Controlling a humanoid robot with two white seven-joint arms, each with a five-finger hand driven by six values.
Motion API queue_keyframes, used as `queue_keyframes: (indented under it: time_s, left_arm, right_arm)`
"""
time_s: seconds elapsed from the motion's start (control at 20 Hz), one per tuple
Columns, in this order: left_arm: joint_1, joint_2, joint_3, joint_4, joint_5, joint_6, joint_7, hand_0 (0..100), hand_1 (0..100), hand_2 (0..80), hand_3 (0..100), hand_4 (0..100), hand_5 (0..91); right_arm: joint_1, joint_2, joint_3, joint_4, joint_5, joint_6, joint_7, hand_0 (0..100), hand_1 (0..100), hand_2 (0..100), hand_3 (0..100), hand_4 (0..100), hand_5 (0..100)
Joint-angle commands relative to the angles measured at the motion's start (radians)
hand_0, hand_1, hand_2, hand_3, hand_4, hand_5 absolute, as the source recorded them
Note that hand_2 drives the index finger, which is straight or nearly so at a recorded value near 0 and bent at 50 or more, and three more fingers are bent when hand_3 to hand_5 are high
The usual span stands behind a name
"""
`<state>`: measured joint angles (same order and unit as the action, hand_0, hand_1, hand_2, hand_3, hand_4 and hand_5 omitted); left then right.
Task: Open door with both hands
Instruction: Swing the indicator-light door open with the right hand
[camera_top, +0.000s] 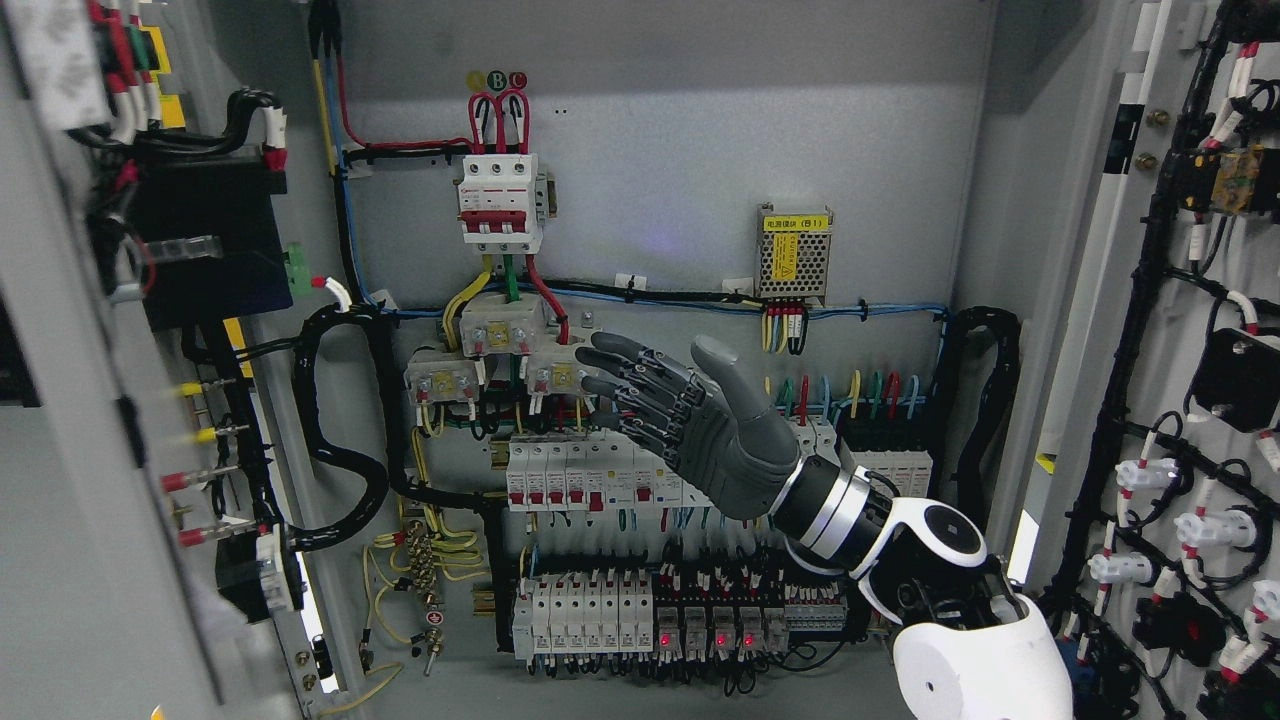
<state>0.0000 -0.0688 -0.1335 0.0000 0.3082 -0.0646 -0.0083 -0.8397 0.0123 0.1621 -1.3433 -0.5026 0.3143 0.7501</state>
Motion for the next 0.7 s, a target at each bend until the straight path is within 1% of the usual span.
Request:
queue_keyframes:
  time_s: [0.0,0.4,0.6,0.65]
  left_arm:
    - [-0.023,0.0,0.0,-0.032,-0.001,0.0,0.001,0,0,0.0,0,0,0.0]
    - [-0.021,0.0,0.0,-0.032,0.0,0.0,0.001,0,0,0.0,0,0,0.0]
    - [-0.023,0.0,0.0,-0.032,0.0,0.0,0.001,0,0,0.0,0,0,0.0]
    - [-0.023,0.001,0.0,-0.032,0.0,0.0,0.001,0,0,0.0,0,0,0.0]
  right_arm:
    - [0.036,0.021,0.074,-0.077,-0.001,-0.001,0.0,23,3,0,0,0,0]
    - [0.065,0.021,0.174,-0.123,-0.001,-0.004,-0.002,23,3,0,0,0,0]
    - [0.096,-0.023,0.23,-0.152,-0.001,-0.012,-0.003,23,3,0,0,0,0]
    - [0.105,-0.023,0.244,-0.168,-0.001,-0.012,-0.003,23,3,0,0,0,0]
